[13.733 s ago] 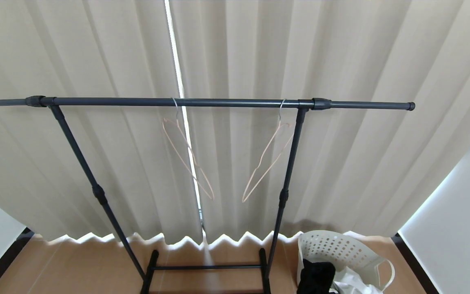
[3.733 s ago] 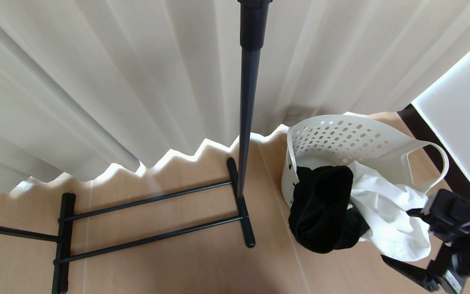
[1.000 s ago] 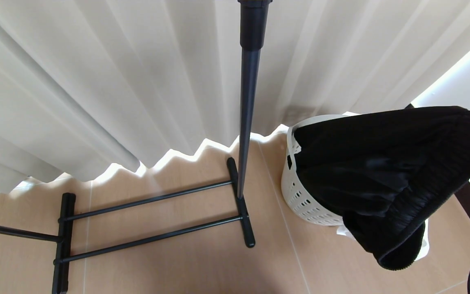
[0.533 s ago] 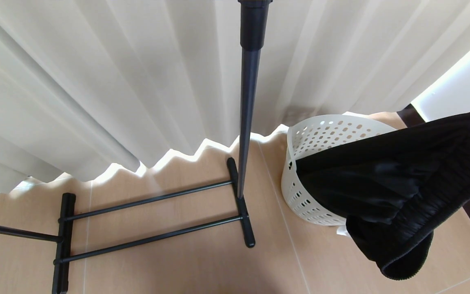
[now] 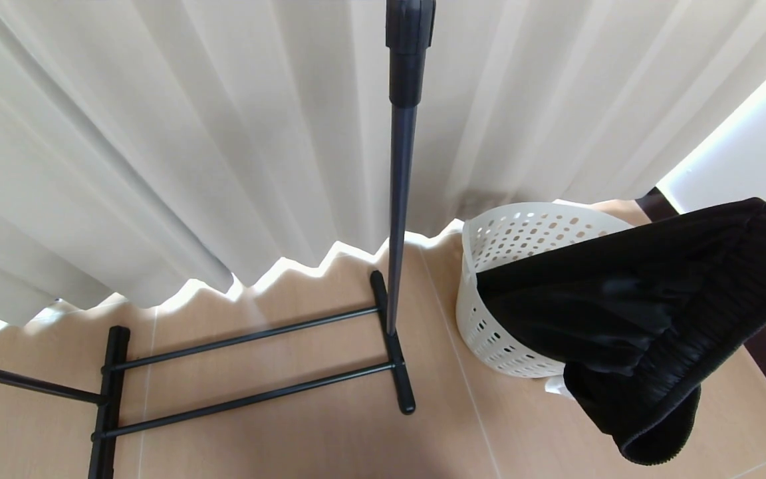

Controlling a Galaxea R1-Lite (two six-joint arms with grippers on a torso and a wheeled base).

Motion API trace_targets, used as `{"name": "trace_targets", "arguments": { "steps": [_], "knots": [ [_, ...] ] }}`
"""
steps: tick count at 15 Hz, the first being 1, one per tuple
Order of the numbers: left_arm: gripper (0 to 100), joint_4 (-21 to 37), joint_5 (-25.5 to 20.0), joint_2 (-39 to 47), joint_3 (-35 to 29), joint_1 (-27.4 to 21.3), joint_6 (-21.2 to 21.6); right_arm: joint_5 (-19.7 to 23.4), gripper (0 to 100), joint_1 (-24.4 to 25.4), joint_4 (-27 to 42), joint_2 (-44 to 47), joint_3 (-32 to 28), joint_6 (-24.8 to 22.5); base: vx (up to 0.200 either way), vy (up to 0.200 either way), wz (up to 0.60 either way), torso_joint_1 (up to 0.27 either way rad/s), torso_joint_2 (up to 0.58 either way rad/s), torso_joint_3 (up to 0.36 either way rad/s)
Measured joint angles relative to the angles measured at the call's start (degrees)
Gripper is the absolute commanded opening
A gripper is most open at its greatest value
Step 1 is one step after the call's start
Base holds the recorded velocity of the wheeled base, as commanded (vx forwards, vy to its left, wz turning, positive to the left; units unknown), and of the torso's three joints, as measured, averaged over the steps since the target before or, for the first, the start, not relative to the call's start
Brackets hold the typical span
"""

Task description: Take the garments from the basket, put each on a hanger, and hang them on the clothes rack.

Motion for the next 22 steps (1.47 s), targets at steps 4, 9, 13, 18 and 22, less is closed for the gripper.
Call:
{"name": "trace_targets", "arguments": {
  "steps": [4,9,13,18,22],
  "knots": [
    [100,-0.01,0.00,-0.02,0.00,0.00,0.02,0.32,0,0.00,-0.65,0.83,0.29,0.05,0.000,0.000,0.00,0.004,0.00,0.200],
    [100,-0.04,-0.02,-0.06,0.00,0.00,0.00,0.57,0,-0.27,-0.76,1.13,0.74,-0.79,0.000,0.000,0.00,0.015,-0.23,-0.025],
    [100,-0.01,-0.02,-0.06,0.00,-0.02,-0.01,0.57,0,-0.33,-0.71,1.07,1.34,-1.51,0.000,0.000,0.00,0.071,-0.44,-0.262],
    [100,-0.01,0.02,-0.06,0.00,-0.05,-0.01,0.57,0,-0.33,-0.66,1.07,1.40,-1.54,0.000,0.000,0.00,0.123,-0.46,-0.272],
    [100,-0.01,0.00,-0.06,0.00,-0.02,0.00,0.57,0,-0.33,-0.68,0.98,1.40,-1.54,0.000,0.000,0.00,0.159,-0.48,-0.139]
  ]
}}
